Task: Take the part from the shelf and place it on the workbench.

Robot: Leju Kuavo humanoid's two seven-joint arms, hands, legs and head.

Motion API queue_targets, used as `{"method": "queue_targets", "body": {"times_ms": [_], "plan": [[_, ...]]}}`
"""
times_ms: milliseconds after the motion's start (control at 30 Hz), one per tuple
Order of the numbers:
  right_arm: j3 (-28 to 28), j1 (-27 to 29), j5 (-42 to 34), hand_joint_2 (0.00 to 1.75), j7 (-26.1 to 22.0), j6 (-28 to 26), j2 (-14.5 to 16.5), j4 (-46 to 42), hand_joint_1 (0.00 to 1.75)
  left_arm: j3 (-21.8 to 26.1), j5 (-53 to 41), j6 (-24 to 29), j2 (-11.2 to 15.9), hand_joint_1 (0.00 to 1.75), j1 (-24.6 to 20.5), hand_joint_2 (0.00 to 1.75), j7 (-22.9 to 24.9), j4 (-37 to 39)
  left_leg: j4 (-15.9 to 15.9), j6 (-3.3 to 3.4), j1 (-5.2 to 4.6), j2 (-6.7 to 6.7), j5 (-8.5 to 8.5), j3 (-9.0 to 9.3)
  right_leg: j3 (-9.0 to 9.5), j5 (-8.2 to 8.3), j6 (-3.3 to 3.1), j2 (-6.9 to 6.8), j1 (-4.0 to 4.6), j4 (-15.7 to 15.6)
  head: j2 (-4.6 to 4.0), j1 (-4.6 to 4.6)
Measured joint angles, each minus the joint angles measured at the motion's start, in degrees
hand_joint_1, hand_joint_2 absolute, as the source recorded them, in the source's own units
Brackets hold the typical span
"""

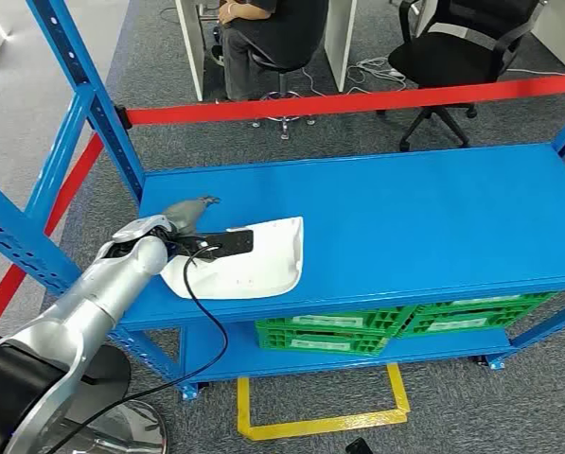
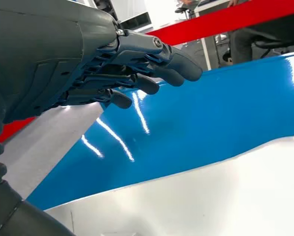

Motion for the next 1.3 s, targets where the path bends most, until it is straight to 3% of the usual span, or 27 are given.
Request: {"method": "queue_targets", "body": {"times_ms": [933, 967, 1000, 1100, 1133, 1300], "plan": [[0.5, 0.0, 0.0, 1.75, -1.6, -0.5, 0.0, 0.1, 0.00, -0.6, 1.0, -0.4, 1.6, 0.00, 0.8, 1.75, 0.7, 2.9, 0.0, 0.00, 0.00, 0.00, 0.00, 0.00, 0.00, 0.00, 0.00, -0.01, 0.00, 0.0, 0.00, 0.00], [0.5, 0.0, 0.0, 1.75, -1.6, -0.5, 0.0, 0.1, 0.00, -0.6, 1.0, -0.5, 1.6, 0.05, 0.8, 1.75, 0.7, 2.9, 0.0, 0.00, 0.00, 0.00, 0.00, 0.00, 0.00, 0.00, 0.00, -0.01, 0.00, 0.0, 0.00, 0.00], [0.5, 0.0, 0.0, 1.75, -1.7, -0.6, 0.0, 0.1, 0.00, -0.6, 1.1, -0.5, 1.6, 0.30, 0.8, 1.75, 0.7, 3.0, 0.0, 0.00, 0.00, 0.00, 0.00, 0.00, -0.01, 0.00, 0.00, -0.01, 0.00, 0.0, 0.00, 0.00], [0.5, 0.0, 0.0, 1.75, -1.7, -0.8, 0.0, 0.1, 0.00, -0.6, 1.4, -0.7, 1.7, 1.51, 0.8, 1.75, 0.7, 3.1, 0.0, 0.00, 0.00, 0.00, 0.00, 0.00, -0.01, 0.00, 0.00, -0.01, 0.00, 0.0, 0.00, 0.00], [0.5, 0.0, 0.0, 1.75, -1.7, -0.9, 0.0, 0.1, 0.00, -0.6, 1.5, -0.7, 1.7, 1.71, 0.8, 1.75, 0.7, 3.1, 0.0, 0.00, 0.00, 0.00, 0.00, 0.00, 0.00, 0.00, 0.00, -0.01, 0.00, 0.0, 0.00, 0.00], [0.5, 0.0, 0.2, 1.75, -1.7, -1.2, 0.0, 0.1, 0.00, -0.6, 1.6, -0.7, 2.1, 1.75, 0.8, 1.75, 0.4, 3.1, 0.0, 0.00, 0.00, 0.00, 0.00, 0.00, -0.01, 0.00, 0.00, -0.01, 0.00, 0.0, 0.00, 0.00]]}}
